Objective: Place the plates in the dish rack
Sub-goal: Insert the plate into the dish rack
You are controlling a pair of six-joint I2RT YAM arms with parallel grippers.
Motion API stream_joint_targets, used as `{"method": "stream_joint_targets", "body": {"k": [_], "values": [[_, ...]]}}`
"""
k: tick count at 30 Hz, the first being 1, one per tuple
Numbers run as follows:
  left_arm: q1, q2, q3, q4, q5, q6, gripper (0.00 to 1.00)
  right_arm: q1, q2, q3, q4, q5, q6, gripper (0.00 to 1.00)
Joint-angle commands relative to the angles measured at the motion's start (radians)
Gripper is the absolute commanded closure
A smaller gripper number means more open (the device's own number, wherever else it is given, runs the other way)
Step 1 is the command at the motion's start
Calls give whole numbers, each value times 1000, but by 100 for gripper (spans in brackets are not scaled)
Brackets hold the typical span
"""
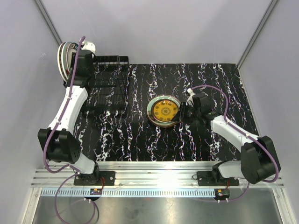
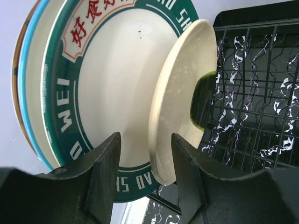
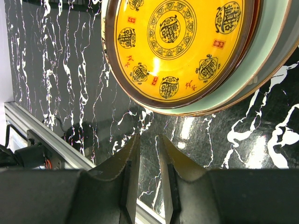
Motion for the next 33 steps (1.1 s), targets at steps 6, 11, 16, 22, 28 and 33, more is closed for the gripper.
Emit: {"method": "stream_joint_targets", "body": {"k": [6,11,16,22,28,33], "values": [[7,-56,53,37,-43,13,50,-9,2,28,37,-26,7,70],[5,-50,50,43,-56,30,50,-11,6,29,37,-26,10,70],[7,-47,43,57,-75,36,50,-11,9,31,38,-29,8,70],[5,-37,47,63,-105,53,50,-11,14,31,37,-27,8,70],[7,-24,64,58,-136,61,50,-11,17,31,37,-29,7,70],[7,-12,70,57,-155,71,50,-12,17,31,37,-30,8,70]]}}
